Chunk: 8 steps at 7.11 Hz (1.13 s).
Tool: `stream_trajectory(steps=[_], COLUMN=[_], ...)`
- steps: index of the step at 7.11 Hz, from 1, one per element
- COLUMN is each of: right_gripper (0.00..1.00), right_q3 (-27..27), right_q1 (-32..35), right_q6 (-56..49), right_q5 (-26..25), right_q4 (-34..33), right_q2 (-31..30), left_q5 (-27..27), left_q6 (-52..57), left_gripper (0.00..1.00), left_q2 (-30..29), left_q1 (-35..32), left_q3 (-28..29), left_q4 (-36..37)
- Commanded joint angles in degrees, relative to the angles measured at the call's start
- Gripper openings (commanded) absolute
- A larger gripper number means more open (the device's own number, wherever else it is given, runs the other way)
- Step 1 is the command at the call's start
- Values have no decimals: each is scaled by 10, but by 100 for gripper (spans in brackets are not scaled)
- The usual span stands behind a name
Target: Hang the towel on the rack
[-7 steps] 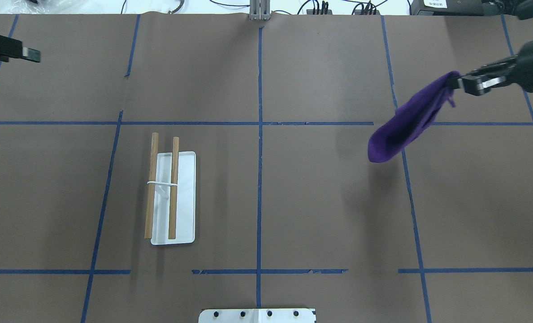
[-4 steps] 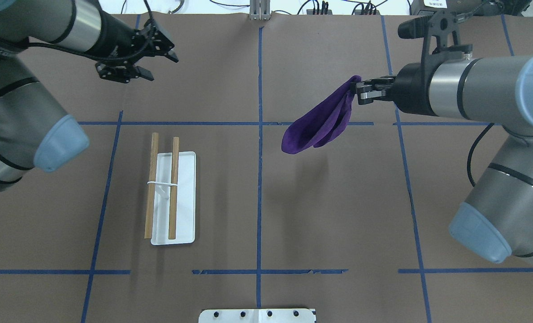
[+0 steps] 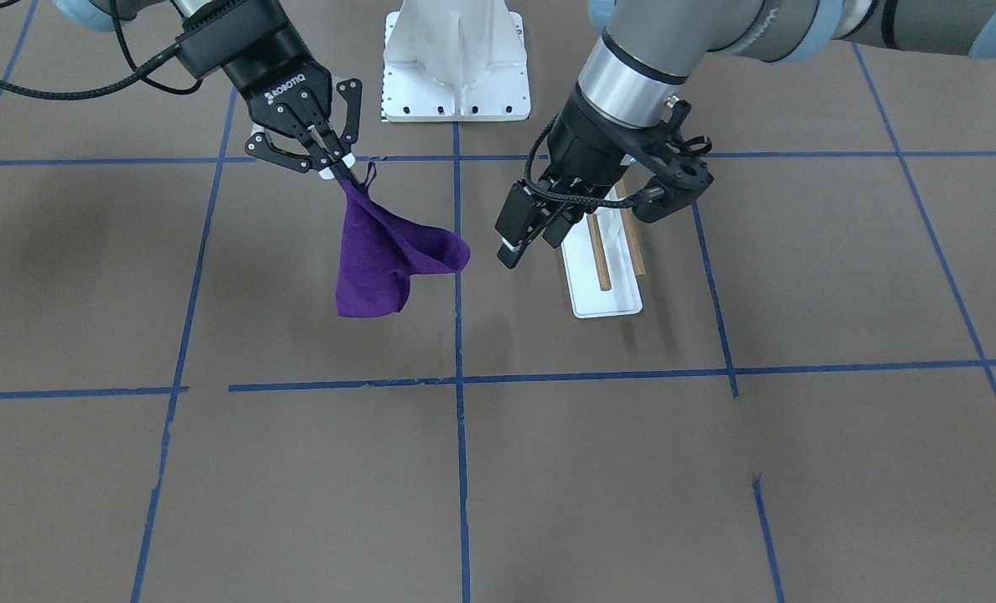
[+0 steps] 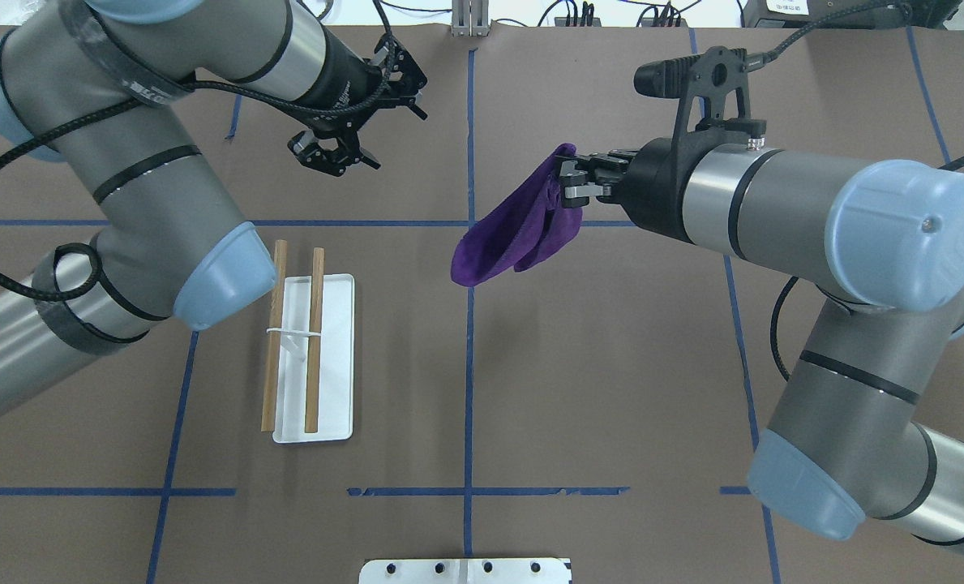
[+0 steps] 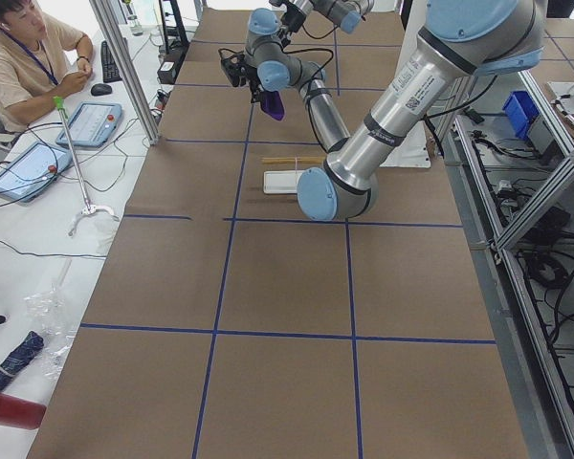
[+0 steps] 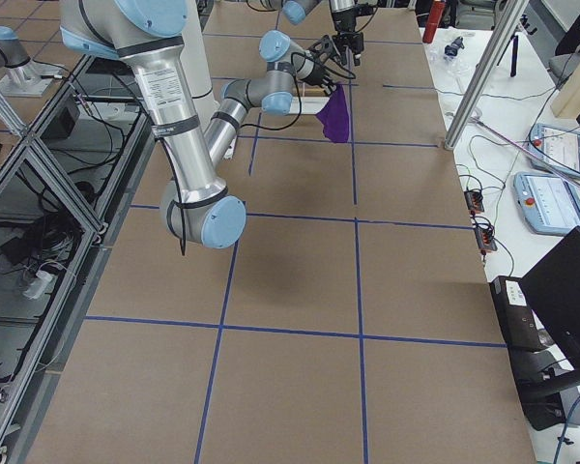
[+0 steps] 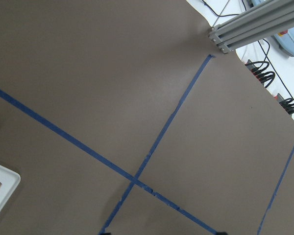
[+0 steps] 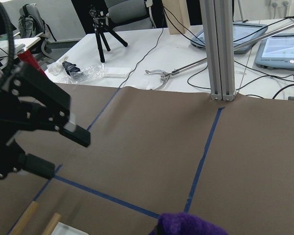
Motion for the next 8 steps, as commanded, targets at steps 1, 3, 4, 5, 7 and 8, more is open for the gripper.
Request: stream_trajectory(steps=[1, 3, 4, 5, 7, 8], right_gripper=[0, 0, 0, 0, 0, 0], right_q3=[0, 0, 1, 2, 15, 17], right_q1=[-6, -7, -10, -30, -50, -60], right_q6=[1, 1, 1, 1, 1, 1], right_q5=[-16, -21, -26, -55, -86, -96], right_q4=[0, 0, 0, 1, 1, 1], right_q2=[12, 23, 24, 24, 21, 16], left_q5=[11, 13, 12, 12, 12, 12], left_q6=[-25, -51, -57, -59, -60, -58], left_gripper=[77, 76, 75, 75, 74, 72], left_q2=[-7, -21, -30, -29, -29, -26], left_q1=[49, 65, 66, 66, 66, 65], left_q3=[3, 9, 9, 12, 9, 6], left_q4=[1, 0, 0, 0, 0, 0])
